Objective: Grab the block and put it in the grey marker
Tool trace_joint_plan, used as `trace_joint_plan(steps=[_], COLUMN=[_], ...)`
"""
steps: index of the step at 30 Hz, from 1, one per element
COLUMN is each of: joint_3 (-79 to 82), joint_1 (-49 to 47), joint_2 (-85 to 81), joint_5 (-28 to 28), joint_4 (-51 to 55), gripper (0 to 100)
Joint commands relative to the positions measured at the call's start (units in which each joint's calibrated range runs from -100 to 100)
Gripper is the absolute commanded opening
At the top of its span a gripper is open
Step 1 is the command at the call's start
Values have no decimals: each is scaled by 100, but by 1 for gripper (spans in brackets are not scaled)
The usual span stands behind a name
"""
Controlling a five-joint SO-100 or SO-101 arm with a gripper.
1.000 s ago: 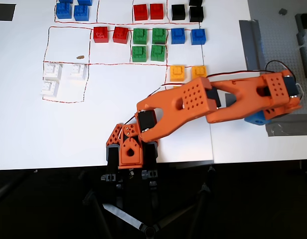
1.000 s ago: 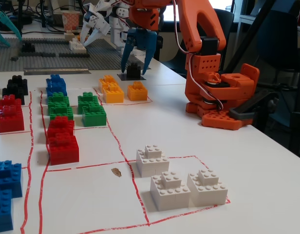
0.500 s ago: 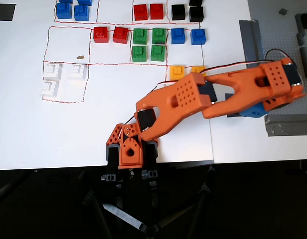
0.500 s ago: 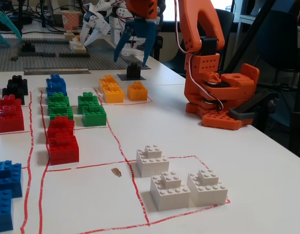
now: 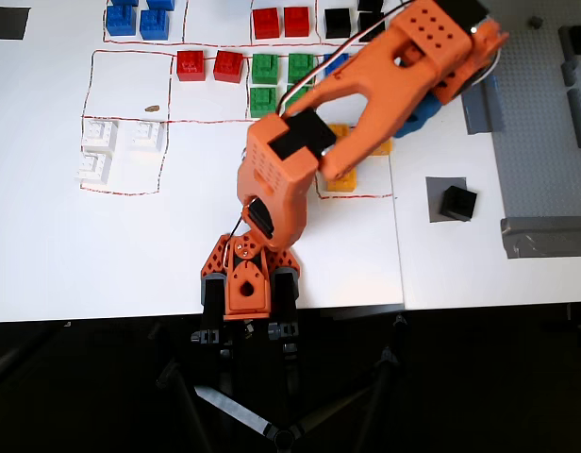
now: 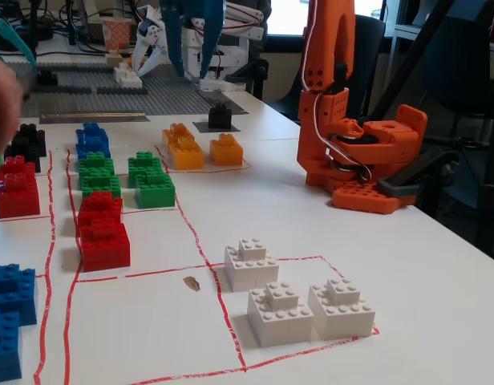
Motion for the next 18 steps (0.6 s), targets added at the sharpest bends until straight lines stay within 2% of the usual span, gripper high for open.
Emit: trace_joint_plan(steps=[1, 2, 10, 18], joint_3=[258, 412, 975, 1184], joint_1=[-947, -1213, -3268, -4733], joint_2=[-879, -905, -965, -1095], joint_5=[-611, -757, -1709, -2256], joint_4=[87, 79, 38, -288], gripper=[3, 0, 0, 0])
